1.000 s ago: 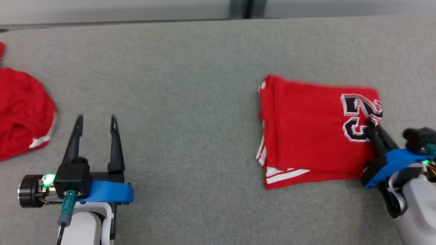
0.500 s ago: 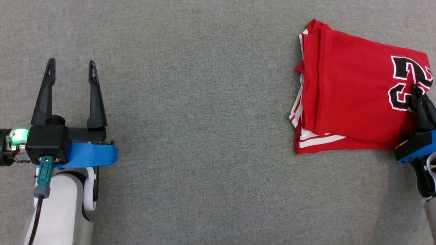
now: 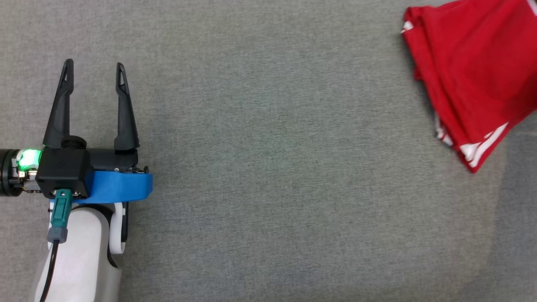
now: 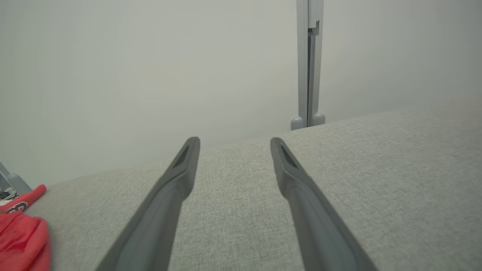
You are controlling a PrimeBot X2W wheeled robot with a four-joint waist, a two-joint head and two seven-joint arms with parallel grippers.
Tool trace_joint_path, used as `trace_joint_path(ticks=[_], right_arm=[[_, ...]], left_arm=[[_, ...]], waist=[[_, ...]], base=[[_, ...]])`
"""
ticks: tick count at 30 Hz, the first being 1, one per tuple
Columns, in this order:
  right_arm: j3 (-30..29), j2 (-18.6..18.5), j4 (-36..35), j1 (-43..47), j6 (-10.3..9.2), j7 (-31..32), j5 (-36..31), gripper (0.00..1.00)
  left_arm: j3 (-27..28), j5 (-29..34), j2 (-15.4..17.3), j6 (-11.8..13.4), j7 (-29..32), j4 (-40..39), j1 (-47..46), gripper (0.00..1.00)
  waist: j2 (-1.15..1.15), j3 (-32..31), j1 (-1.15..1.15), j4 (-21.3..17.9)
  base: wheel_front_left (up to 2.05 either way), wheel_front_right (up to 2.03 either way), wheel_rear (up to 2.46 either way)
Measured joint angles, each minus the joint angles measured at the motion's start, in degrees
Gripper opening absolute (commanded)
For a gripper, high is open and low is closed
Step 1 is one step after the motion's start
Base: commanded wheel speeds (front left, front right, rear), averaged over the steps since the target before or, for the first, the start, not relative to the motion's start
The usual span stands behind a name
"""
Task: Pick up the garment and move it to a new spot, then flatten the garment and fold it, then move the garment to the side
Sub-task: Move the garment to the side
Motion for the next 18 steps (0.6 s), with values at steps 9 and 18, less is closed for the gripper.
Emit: trace_joint_path(ticks=[9,18], right_arm=[[0.5,-9.5,10.0,-8.9,-0.01,1.9,0.3,0.0],[1.3,-11.2,15.5,-13.2,-0.01,1.1,-0.7,0.0]], left_arm=[[-0.9,-0.1,-0.2,0.2,-0.1,-0.2,-1.0,1.0],[-1.1,-0.4,-0.1,0.8,-0.4,-0.4,-0.9,1.0]], waist=[[0.0,2.5,0.0,3.1],[0.0,3.3,0.0,3.2]], base=[[0.0,0.0,0.0],[0.0,0.0,0.0]])
